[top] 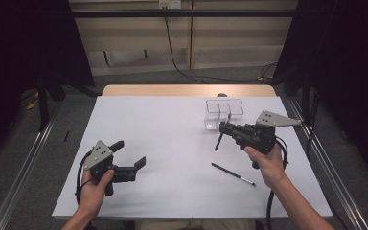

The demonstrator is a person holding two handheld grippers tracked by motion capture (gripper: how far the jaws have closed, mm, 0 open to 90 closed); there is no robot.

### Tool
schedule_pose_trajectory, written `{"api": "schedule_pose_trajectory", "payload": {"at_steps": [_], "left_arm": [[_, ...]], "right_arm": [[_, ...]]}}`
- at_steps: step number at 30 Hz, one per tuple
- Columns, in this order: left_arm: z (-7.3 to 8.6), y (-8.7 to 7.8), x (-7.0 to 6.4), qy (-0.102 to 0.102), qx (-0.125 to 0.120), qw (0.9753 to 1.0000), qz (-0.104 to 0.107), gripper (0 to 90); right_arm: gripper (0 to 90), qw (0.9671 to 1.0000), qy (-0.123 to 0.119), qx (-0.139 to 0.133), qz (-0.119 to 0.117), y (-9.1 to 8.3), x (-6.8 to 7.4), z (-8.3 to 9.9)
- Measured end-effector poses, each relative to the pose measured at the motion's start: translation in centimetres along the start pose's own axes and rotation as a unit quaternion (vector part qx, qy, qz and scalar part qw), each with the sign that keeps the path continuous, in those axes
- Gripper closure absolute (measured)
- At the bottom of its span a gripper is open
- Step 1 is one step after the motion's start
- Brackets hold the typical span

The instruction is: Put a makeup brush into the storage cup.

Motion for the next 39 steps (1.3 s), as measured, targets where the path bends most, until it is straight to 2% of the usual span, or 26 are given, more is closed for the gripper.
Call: {"api": "schedule_pose_trajectory", "payload": {"at_steps": [5,7,12,17,20,29,34,39], "left_arm": [[0.8,-0.6,0.7,-0.003,0.0,0.9999,-0.017,1.1],[1.1,-0.8,0.8,-0.01,0.004,0.9998,-0.016,1.1],[1.6,-1.3,1.2,-0.016,-0.007,0.9991,-0.038,0.9],[2.1,-2.1,1.4,-0.013,-0.01,0.9992,-0.036,1.2],[2.2,-2.5,1.8,-0.018,-0.013,0.9988,-0.043,1.2],[2.3,-2.4,1.7,-0.016,-0.006,0.999,-0.042,1.3],[2.2,-2.7,1.6,-0.015,-0.02,0.9997,-0.009,0.6],[2.1,-2.6,1.5,-0.017,-0.02,0.9995,-0.019,1.3]], "right_arm": [[84.2,0.9999,0.0,-0.007,0.013,-0.4,-0.8,-0.6],[84.2,0.9999,0.002,-0.009,0.012,-0.3,-1.1,-0.8],[84.1,0.9997,0.003,-0.013,0.019,-0.2,-1.9,-1.3],[84.1,0.9996,0.002,-0.013,0.025,0.4,-2.7,-1.7],[84.1,0.9996,0.005,-0.004,0.028,0.7,-3.2,-1.8],[84.1,0.9991,-0.007,0.0,0.041,1.4,-4.0,-2.8],[84.1,0.9988,-0.017,0.003,0.045,2.0,-4.5,-3.6],[84.1,0.9986,-0.022,0.004,0.049,2.8,-5.2,-4.0]]}}
Point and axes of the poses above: each handheld gripper's, and its own axes: y roughly forward along the jaws, z roughly out of its underside, x roughly to its left, the point moved 4 cm from there along y, roughly forward along the jaws, and after that the axes turned 4 degrees about -y, right-handed, at the moved point
